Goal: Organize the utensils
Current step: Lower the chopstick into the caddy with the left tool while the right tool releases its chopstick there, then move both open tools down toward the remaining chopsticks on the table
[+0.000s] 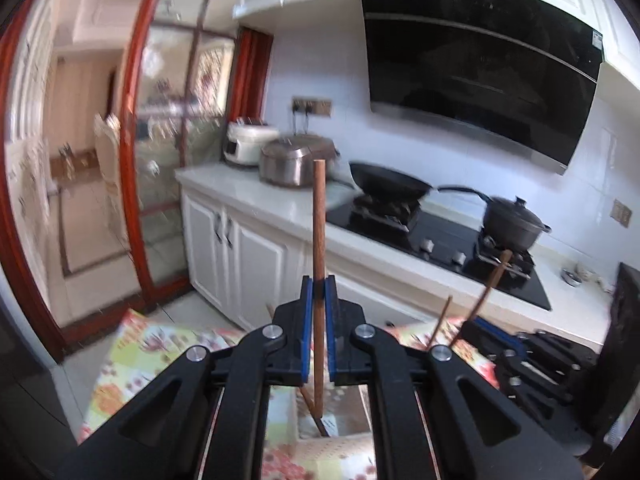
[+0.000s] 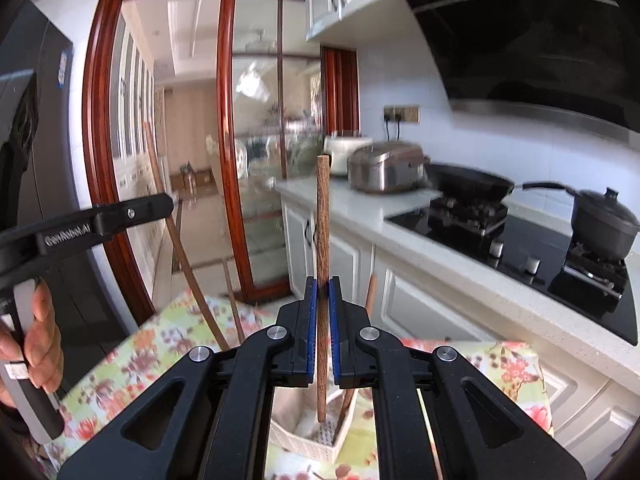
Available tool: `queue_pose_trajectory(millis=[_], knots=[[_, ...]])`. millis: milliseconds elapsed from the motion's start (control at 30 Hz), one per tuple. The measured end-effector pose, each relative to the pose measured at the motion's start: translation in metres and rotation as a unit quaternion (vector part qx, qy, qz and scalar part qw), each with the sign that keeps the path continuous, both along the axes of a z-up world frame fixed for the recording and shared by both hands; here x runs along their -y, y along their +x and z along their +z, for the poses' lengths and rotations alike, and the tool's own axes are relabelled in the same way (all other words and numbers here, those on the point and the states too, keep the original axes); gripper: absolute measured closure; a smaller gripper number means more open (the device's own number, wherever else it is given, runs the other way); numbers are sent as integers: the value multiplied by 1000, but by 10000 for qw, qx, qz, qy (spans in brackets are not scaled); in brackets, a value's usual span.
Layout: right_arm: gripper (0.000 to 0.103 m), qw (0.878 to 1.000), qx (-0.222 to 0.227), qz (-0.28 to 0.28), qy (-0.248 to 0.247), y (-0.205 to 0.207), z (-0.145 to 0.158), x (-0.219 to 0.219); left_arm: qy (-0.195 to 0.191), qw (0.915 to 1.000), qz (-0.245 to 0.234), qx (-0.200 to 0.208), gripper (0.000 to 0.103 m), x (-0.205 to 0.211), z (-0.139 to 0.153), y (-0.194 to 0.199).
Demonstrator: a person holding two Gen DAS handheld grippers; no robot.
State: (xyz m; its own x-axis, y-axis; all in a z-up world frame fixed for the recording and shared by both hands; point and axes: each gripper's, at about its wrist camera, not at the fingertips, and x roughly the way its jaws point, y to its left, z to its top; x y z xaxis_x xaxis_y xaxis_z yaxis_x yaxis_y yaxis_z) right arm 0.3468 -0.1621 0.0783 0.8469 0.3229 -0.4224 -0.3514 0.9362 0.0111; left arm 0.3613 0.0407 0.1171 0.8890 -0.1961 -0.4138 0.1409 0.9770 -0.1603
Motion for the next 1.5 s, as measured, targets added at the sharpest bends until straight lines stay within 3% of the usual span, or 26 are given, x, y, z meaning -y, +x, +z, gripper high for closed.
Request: queue_pose_trajectory(millis=[100, 233, 400, 433, 533, 633, 800, 933, 1067, 1300, 1500], knots=[[97, 9983, -480, 2, -344, 13, -13, -9, 51, 9994, -185, -290, 97, 3, -14, 9], [97, 9943, -1042, -24, -233, 33, -32, -8, 166, 9961, -278, -820, 97, 8, -35, 22], [96, 9931, -1152, -38, -209, 38, -55, -13, 378, 9938, -154, -1038, 96, 10, -61, 30], [93, 9931, -1154, -46, -216, 39, -57, -13, 361, 9937, -128, -1049, 91, 8, -64, 29], [87, 9938, -1097, -48, -158, 37, -58, -10, 395, 9950, 49, -914, 72, 0, -67, 22], [83, 9945, -1044, -51, -54, 35, -54, -4, 460, 9955, 208, -808, 70, -4, -66, 15], [83, 9952, -976, -115, -23, 24, -51, 4, 628, 9943, 542, -666, 55, -14, -67, -3], [65, 9955, -919, -168, 157, 5, -53, 18, 842, 9911, 936, -429, 30, -19, -70, -31], [65, 9955, -881, -218, 271, -20, -60, 29, 1080, 9862, 1232, -223, 16, -21, -76, -64], [65, 9948, -862, -343, 411, -78, -87, 41, 1255, 9824, 1380, -56, 6, -14, -104, -130], [65, 9927, -1059, -393, 428, -119, -127, 46, 935, 9868, 1315, -115, 5, -7, -138, -175]])
